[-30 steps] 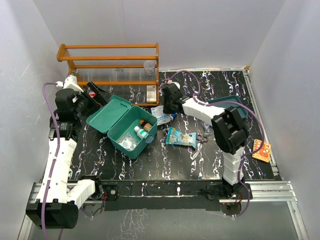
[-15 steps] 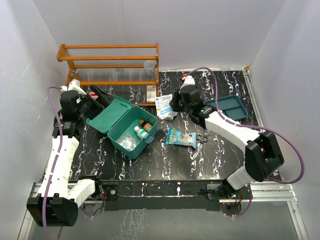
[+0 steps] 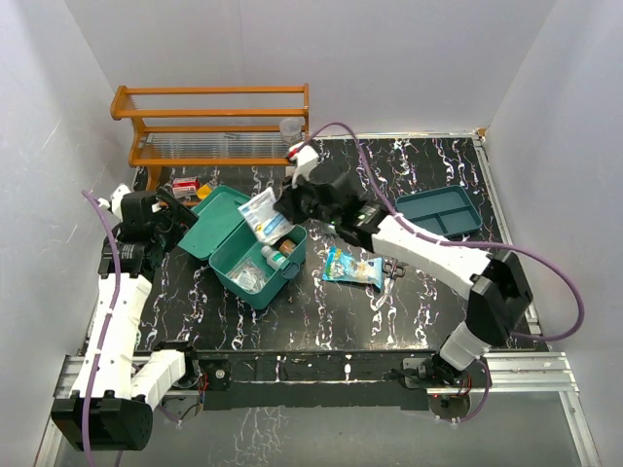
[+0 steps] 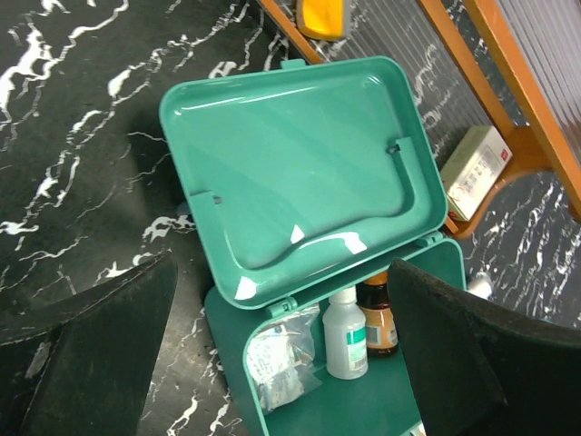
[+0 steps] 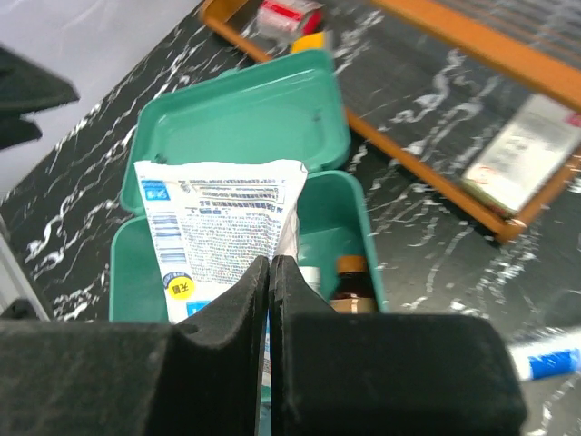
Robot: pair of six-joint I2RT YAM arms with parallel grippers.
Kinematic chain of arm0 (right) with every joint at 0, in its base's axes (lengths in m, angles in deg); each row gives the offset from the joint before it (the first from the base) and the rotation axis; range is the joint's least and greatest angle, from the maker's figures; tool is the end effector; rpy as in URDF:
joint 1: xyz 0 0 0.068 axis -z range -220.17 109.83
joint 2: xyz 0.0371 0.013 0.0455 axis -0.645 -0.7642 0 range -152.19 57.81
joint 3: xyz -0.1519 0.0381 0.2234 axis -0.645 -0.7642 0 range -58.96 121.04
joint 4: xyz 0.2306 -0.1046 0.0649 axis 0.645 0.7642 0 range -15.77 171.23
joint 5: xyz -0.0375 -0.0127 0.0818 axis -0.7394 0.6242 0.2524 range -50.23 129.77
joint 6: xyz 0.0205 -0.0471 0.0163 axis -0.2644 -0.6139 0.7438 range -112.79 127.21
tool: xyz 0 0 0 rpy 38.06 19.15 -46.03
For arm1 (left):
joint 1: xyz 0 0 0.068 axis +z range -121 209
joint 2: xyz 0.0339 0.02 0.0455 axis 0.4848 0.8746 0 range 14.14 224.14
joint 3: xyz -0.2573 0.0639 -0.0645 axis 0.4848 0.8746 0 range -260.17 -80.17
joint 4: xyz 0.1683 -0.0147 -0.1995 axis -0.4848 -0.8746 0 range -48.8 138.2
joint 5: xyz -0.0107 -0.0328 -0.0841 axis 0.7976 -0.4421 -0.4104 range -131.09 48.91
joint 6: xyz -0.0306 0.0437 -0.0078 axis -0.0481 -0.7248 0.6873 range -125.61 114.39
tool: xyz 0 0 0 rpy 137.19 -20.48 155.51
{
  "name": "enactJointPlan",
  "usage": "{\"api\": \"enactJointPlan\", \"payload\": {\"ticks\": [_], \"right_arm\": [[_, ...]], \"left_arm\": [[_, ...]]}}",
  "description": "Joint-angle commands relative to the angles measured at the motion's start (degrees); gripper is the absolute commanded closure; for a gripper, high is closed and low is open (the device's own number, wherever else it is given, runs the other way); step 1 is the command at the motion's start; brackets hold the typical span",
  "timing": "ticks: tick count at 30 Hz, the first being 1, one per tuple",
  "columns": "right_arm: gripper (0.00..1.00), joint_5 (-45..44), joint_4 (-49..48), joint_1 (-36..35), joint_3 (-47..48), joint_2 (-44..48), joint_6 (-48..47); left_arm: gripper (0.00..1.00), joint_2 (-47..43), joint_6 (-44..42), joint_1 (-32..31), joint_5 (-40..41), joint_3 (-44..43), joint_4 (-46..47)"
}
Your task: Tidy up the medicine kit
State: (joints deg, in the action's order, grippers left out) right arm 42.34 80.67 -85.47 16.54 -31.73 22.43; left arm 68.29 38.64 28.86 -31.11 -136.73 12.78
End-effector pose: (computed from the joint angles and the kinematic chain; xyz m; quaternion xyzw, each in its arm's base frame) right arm 0.2610 0.2660 0.3379 -0.2256 0.7899 0.3032 0.4830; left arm 0.1990 0.0056 0.3383 -0.3672 0.7959 -0.1087 0.4689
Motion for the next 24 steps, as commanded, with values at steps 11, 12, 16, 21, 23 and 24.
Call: {"api": "enactJointPlan", "payload": {"ticks": [11,12,16,21,23,24], "right_arm": [[1.00,-0.85,9.49,-9.57,10.67,-13.74,-4.71],[1.00,-0.66,10.01,-9.80,10.94,-14.20,-4.54],[1.00,2.07,11.85,-10.29,11.79,-16.32,-4.12],[1.00,5.80,13.53,-10.34,13.36,-19.05,-2.23],[1.00,5.75,13.51,-10.64,13.72,-20.06,-0.98],[1.00,5.26,13.60,-10.88,14.04,-20.56,-0.50]], "left_arm": [[0.01,-1.99,-1.85,-0.03,4.21,-0.44,-3.74],[0.01,-1.74,-2.08,0.01,4.06,-0.43,-3.57],[0.01,-1.48,-3.06,-0.03,2.89,-0.27,-2.72],[0.01,-2.54,-3.62,-0.04,2.35,1.03,-1.90],[0.01,-2.88,-3.81,-0.02,2.42,1.34,-1.86],[0.01,-2.91,-3.83,-0.03,2.35,1.42,-1.82]]}}
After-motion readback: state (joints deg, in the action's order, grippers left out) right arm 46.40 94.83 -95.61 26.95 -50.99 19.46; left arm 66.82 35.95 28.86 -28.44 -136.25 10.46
